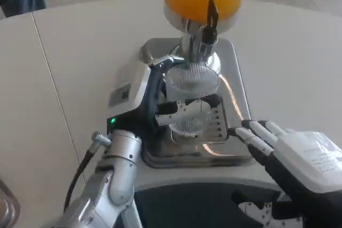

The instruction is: Grasp the cup under the faucet to collect the drink, then remove the cup.

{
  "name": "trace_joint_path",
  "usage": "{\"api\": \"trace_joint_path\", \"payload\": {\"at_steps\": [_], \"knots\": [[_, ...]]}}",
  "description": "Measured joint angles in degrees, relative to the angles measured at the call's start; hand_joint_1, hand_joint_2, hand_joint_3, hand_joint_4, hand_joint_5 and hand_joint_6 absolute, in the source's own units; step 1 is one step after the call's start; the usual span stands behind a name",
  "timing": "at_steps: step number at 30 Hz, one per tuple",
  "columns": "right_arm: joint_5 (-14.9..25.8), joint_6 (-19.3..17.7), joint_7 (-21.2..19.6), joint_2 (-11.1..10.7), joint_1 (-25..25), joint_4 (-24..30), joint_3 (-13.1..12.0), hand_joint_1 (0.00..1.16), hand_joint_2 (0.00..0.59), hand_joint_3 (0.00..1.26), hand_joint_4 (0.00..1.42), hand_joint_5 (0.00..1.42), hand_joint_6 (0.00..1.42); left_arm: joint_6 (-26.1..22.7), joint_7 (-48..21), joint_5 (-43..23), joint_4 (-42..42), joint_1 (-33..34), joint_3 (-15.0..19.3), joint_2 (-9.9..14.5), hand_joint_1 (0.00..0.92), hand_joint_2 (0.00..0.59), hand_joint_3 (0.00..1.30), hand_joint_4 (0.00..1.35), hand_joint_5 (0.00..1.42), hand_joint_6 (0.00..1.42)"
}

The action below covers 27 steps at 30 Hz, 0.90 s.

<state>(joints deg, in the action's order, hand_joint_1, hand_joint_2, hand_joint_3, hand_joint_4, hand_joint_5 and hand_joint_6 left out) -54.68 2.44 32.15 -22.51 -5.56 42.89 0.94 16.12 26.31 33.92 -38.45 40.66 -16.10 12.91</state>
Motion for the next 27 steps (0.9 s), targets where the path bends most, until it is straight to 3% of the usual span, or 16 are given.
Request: {"api": "trace_joint_path", "payload": {"at_steps": [4,7,27], "knots": [[0.1,0.0,-0.4,-0.2,0.7,-0.9,-0.1,0.55,0.393,0.07,0.0,0.0,0.08,-0.9,0.0,0.4,1.9,-0.3,-0.3,-0.5,0.24,0.065,0.32,0.14,0.44,0.64],[0.1,0.0,-0.8,-0.4,0.7,-1.3,-0.2,0.56,0.393,0.07,0.0,0.0,0.08,-1.1,0.0,0.4,2.4,-0.5,-0.4,-0.5,0.239,0.065,0.28,0.11,0.38,0.54],[0.1,0.0,-2.2,-0.5,0.3,-1.8,-0.2,0.58,0.385,0.08,0.0,0.0,0.09,-2.4,-4.8,0.2,7.6,-2.9,-0.3,-0.4,0.202,0.064,0.12,0.0,0.22,0.34]]}}
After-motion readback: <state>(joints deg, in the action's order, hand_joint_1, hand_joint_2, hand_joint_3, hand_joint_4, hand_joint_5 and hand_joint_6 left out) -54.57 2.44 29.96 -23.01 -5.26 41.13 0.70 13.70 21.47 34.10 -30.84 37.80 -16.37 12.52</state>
